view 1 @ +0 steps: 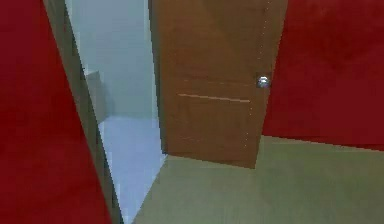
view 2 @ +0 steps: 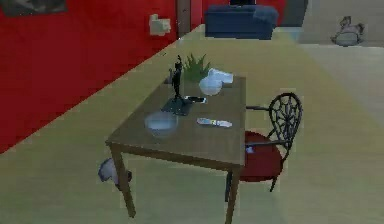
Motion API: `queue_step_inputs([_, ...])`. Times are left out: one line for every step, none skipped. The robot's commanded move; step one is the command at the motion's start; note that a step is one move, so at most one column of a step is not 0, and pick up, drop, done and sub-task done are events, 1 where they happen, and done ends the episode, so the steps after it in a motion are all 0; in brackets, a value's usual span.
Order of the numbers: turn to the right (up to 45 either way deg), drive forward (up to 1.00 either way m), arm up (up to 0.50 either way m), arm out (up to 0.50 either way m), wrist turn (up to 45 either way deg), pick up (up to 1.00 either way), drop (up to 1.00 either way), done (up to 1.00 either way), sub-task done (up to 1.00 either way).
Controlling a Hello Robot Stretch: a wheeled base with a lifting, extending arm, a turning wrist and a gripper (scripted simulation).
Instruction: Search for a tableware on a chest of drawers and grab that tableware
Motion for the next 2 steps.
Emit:
queue_step_inputs([0.0, 1.0, 0.0, 0.0, 0.0, 0.0, 0.0, 0.0, 0.0])
queue_step_inputs([21.0, 0.0, 0.0, 0.0, 0.0, 0.0, 0.0, 0.0, 0.0])
